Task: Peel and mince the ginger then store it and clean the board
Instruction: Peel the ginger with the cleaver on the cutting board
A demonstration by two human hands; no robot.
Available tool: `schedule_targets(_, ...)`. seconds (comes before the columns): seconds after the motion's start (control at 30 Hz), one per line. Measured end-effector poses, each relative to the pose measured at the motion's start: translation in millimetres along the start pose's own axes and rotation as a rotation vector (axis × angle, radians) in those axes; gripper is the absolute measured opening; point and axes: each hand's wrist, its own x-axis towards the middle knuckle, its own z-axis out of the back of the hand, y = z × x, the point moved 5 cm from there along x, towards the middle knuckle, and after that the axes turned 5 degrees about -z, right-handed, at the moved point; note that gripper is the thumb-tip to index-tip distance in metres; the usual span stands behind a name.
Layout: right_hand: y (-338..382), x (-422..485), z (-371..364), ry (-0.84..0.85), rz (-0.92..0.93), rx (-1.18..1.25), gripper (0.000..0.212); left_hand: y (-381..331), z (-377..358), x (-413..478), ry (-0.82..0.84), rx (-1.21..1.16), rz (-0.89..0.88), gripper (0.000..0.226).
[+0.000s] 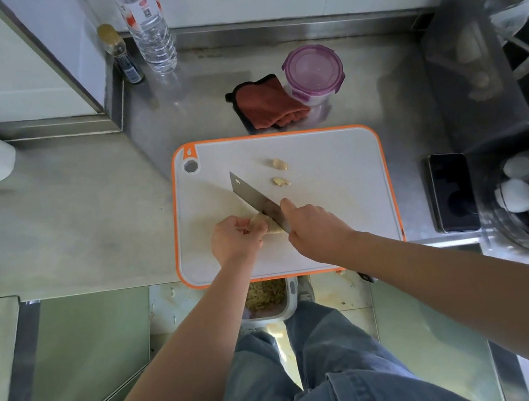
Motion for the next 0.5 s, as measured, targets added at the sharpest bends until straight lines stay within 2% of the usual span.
schedule_targets(0.17,1.4,2.3,-4.4,-0.016,-0.014,0.025,0.014,-0.1,1.1,0.1,0.014,-0.006,0.006,0.022)
schedule_targets(0.5,-0.5,-1.7,-9.9,-0.022,-0.069,0.029,0.020,0.3,2.3,-0.1,0.017,-0.025,-0.021,0.022)
